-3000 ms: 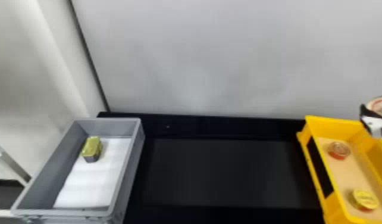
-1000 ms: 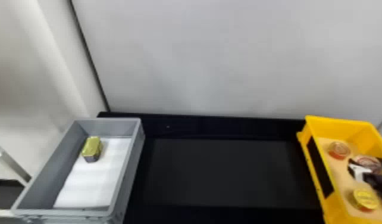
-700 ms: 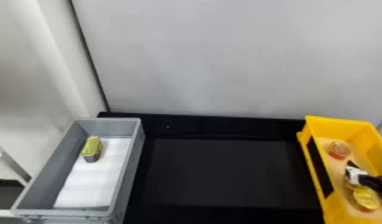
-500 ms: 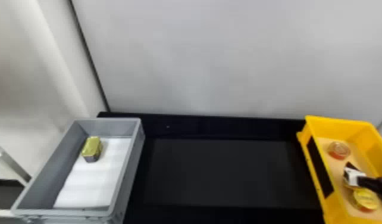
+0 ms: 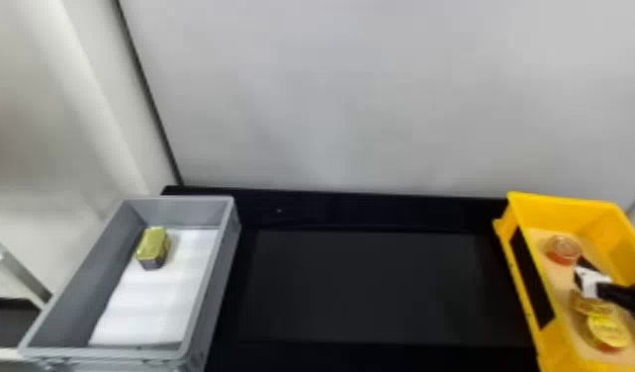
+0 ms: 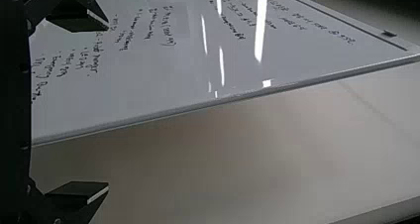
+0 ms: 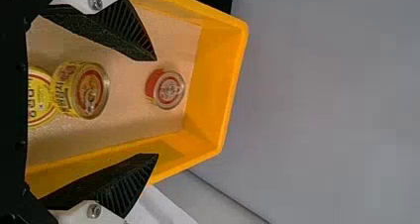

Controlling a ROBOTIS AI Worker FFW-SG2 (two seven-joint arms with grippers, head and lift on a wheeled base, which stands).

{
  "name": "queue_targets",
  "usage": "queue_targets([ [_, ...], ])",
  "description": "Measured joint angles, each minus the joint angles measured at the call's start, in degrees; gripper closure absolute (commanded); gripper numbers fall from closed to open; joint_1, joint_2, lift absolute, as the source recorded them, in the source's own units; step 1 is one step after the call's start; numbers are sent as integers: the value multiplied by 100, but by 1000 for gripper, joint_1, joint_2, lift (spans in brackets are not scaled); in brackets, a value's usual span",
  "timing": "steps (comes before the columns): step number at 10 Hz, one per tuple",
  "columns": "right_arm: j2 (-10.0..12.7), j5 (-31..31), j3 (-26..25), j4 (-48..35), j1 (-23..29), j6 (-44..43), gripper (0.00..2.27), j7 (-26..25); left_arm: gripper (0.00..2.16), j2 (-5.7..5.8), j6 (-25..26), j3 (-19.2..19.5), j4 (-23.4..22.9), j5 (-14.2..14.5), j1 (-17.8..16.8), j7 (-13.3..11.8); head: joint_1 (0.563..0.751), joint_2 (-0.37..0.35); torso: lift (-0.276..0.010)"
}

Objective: Pick up the round yellow can and place it in the yellow rectangular box

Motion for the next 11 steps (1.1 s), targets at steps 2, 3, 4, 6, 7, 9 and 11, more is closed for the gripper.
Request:
queue_targets([
  [2, 2, -27, -94, -556, 97, -112, 111, -113, 137, 0, -1, 15, 0, 0, 1, 0, 694, 14, -68],
  [3, 7, -30, -236, -876, 180, -232, 111, -292, 137, 0, -5, 26, -1, 0, 2, 0, 694, 14, -68],
  [4, 9, -30, -446, -1180, 266, -380, 111, -527, 137, 0, -10, 42, -4, 1, 5, 0, 694, 14, -68],
  [6, 8, -30, -904, -1650, 354, -632, 101, -877, 136, 0, -17, 70, -14, 2, 8, 0, 694, 14, -68],
  [7, 7, -34, -1076, -1811, 358, -765, 99, -1030, 137, 0, -20, 82, -18, 2, 2, 0, 694, 14, -68],
  [9, 7, -111, -1270, -2046, 344, -1093, 68, -1489, 136, 0, -33, 115, -27, 1, -7, -1, 694, 14, -68],
  [11, -11, -267, -1387, -2248, 316, -1364, 68, -1848, 136, 0, -36, 136, -35, 0, -12, -1, 694, 14, -68],
])
